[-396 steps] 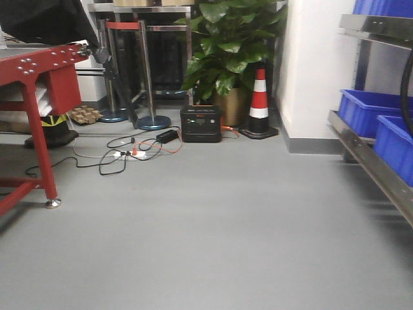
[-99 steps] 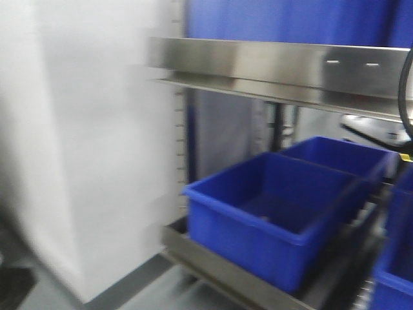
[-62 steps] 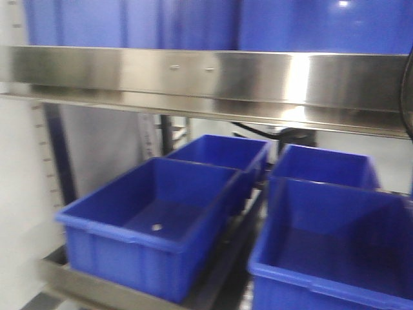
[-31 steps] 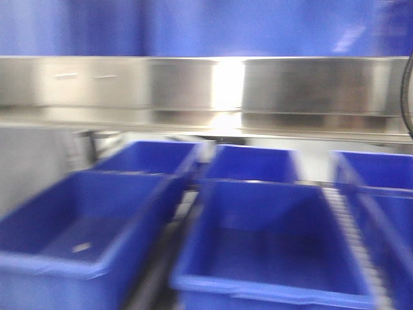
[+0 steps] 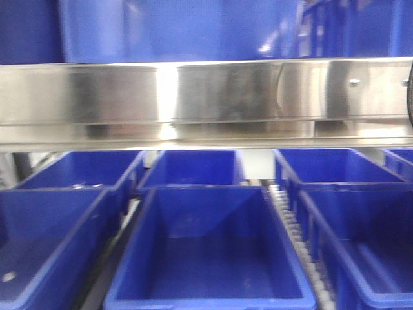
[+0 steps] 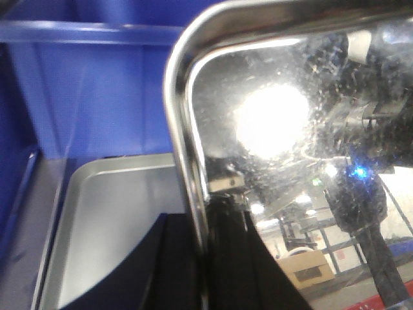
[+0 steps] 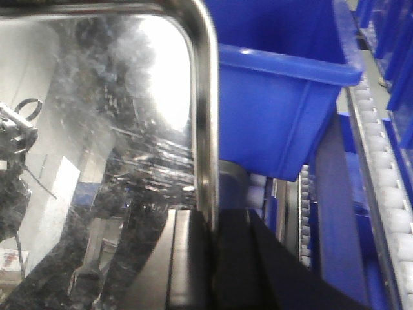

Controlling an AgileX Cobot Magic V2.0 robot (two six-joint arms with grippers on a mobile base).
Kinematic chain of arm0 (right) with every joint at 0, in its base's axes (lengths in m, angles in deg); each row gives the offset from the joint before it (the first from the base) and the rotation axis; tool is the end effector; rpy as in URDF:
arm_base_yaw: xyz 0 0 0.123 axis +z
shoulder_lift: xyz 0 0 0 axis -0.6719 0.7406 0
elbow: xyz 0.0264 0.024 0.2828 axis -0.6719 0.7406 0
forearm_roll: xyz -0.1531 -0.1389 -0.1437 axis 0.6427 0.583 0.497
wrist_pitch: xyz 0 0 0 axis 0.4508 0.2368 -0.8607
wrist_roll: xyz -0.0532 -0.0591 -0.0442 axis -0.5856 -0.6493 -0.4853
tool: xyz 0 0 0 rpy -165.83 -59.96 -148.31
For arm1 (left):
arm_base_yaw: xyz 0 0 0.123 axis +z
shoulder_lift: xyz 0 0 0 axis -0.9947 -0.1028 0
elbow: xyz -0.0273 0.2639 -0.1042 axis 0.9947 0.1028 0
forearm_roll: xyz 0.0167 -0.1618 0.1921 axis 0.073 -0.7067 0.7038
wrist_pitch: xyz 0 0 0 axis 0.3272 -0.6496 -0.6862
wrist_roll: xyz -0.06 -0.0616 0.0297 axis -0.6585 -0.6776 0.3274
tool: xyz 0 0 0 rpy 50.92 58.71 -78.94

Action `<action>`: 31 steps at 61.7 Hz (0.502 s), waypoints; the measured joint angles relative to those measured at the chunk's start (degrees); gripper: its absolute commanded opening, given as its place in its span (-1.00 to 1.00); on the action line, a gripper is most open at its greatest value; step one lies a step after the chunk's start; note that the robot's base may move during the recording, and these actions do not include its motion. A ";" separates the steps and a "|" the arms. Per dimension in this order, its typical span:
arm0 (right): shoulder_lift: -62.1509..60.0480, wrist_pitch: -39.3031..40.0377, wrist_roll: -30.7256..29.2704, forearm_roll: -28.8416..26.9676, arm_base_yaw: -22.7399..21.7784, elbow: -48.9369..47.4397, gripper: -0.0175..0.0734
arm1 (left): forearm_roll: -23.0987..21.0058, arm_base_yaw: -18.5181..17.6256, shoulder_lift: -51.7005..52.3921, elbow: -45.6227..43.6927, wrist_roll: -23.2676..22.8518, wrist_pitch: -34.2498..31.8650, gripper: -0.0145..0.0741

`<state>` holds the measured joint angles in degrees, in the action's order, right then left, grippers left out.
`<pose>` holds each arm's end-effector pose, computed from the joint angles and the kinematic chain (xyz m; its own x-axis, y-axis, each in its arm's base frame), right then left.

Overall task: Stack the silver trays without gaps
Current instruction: 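Drive up to the shelf carrying the silver tray in both grippers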

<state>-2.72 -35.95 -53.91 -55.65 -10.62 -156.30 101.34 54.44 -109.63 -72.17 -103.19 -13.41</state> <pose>0.3061 0.1564 0.4253 -0.4639 -0.0342 -0.8852 -0.1785 0.9824 0.0556 0.2866 -0.1364 0.4241 -0.4077 0.0517 -0.9116 0.2138 0.9761 -0.0402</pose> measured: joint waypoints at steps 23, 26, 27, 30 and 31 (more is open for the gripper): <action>0.00 0.00 0.00 0.00 0.00 0.00 -0.74 | 0.00 0.00 0.00 0.00 0.00 0.00 -0.71; 0.00 0.00 0.00 0.00 0.00 0.00 -0.74 | 0.00 0.00 0.00 0.00 0.00 0.00 -0.71; 0.00 0.00 0.00 0.00 0.00 0.00 -0.74 | 0.00 0.00 0.00 0.00 0.00 0.00 -0.71; 0.00 0.00 0.00 0.00 0.00 0.00 -0.74 | 0.00 0.00 0.00 0.00 0.00 0.00 -0.71; 0.00 0.00 0.00 0.00 0.00 0.00 -0.74 | 0.00 0.00 0.00 0.00 0.00 0.00 -0.71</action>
<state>-2.72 -35.95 -53.91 -55.65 -10.62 -156.30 101.34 54.44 -109.63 -72.17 -103.19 -13.41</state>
